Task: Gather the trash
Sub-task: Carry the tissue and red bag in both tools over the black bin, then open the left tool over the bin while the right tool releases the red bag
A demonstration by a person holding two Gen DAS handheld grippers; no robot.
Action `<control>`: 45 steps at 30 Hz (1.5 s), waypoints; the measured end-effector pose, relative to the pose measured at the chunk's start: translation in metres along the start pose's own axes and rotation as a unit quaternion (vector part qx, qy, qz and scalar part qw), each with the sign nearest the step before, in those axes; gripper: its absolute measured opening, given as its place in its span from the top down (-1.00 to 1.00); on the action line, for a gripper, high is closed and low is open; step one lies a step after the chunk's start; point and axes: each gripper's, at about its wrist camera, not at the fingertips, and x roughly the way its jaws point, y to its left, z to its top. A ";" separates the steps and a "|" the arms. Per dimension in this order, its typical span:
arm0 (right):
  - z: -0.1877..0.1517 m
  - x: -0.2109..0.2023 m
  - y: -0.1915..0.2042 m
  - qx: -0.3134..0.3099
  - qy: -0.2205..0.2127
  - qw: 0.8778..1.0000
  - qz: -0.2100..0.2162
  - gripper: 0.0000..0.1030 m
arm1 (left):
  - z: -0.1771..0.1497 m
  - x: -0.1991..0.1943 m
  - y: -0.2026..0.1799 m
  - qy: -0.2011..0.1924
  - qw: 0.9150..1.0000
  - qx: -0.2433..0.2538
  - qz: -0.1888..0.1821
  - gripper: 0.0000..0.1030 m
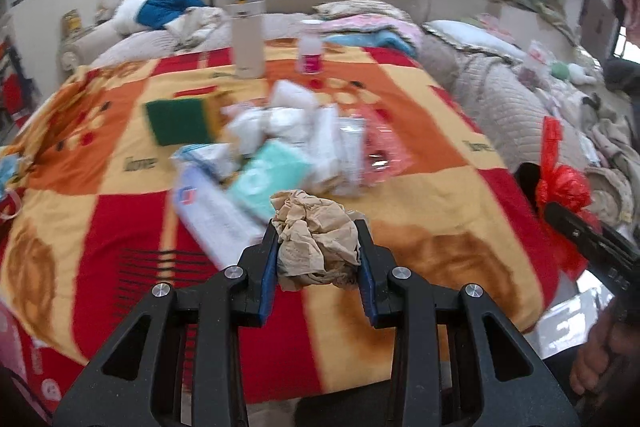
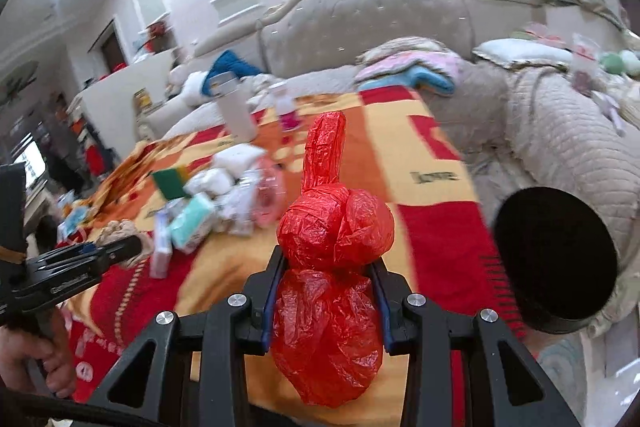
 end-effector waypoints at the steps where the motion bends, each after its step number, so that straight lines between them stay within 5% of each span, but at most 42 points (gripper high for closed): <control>1: 0.000 -0.001 -0.008 0.004 -0.005 1.000 -0.012 0.31 | 0.001 0.003 -0.008 -0.001 1.000 0.003 -0.011 0.38; 11: 0.008 -0.023 -0.121 0.074 -0.050 0.985 -0.150 0.31 | 0.028 0.037 -0.125 -0.007 0.987 0.081 -0.142 0.37; 21: 0.018 -0.004 -0.185 0.097 -0.017 0.979 -0.178 0.31 | 0.071 0.102 -0.243 0.022 0.954 0.179 -0.238 0.36; 26: 0.007 0.000 -0.217 0.172 0.009 0.968 -0.180 0.31 | 0.088 0.126 -0.274 0.040 0.951 0.170 -0.254 0.36; 31: 0.005 0.003 -0.223 0.185 0.015 0.967 -0.178 0.30 | 0.091 0.142 -0.303 0.049 0.948 0.188 -0.251 0.24; 35: 0.003 0.013 -0.229 0.204 0.030 0.964 -0.170 -0.30 | 0.086 0.157 -0.319 0.064 0.945 0.205 -0.249 -0.04; 45: 0.004 0.014 -0.226 0.207 0.028 0.963 -0.173 -0.30 | 0.092 0.145 -0.275 0.060 0.955 0.149 -0.248 -0.13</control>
